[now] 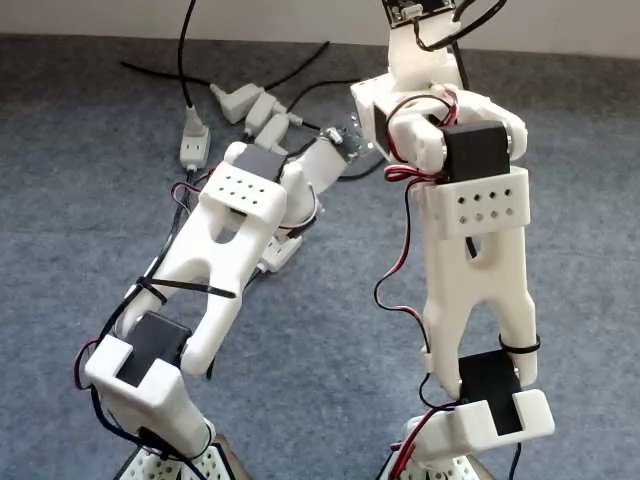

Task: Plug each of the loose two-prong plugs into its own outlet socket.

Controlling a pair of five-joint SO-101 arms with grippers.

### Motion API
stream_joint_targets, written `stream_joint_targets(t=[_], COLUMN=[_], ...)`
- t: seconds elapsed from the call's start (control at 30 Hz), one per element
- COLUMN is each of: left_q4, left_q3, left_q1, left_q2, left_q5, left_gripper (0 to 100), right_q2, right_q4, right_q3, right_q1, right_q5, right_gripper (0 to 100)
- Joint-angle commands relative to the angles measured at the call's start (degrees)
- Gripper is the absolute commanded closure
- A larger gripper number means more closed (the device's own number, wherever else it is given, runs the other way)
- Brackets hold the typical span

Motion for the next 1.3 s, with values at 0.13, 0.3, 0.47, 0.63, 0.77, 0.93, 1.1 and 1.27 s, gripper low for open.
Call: stream_joint_targets(t=[0.13, 0.3, 0.47, 0.63, 0.77, 0.93, 1.1, 1.27], left_q4=[3.16, 4.22, 4.75, 7.82, 11.52, 12.04, 18.99, 22.33], left_q3=[-1.45, -1.54, -1.01, -3.03, -4.35, -5.41, -14.37, -17.63], left_q1=[1.63, 1.45, 1.54, 2.42, 4.18, 4.62, 1.80, -7.60], left_q2=[0.22, 0.48, 0.66, 0.57, 0.48, -0.13, -0.04, 0.75], left_q5=[-3.87, -6.68, -11.69, -15.03, -16.09, -16.18, -14.77, -13.71], left_gripper=[99, 99, 99, 99, 99, 99, 99, 91], right_q2=[-2.51, -2.51, -2.42, -2.42, -2.42, -2.42, -2.42, -2.42], right_q4=[0.04, -0.04, -0.04, -0.04, -0.13, -0.13, -0.13, 0.04], right_q3=[-2.77, -2.68, -2.59, -2.51, -2.51, -2.51, -2.51, -2.51], right_q1=[0.66, 0.66, 0.66, 0.66, 0.66, 0.66, 0.66, 0.66], right_q5=[0.18, 0.18, 0.18, 0.18, 0.18, 0.18, 0.26, 0.35], right_gripper=[99.1, 99.1, 99.1, 99.1, 99.1, 99.1, 99.1, 99.1])
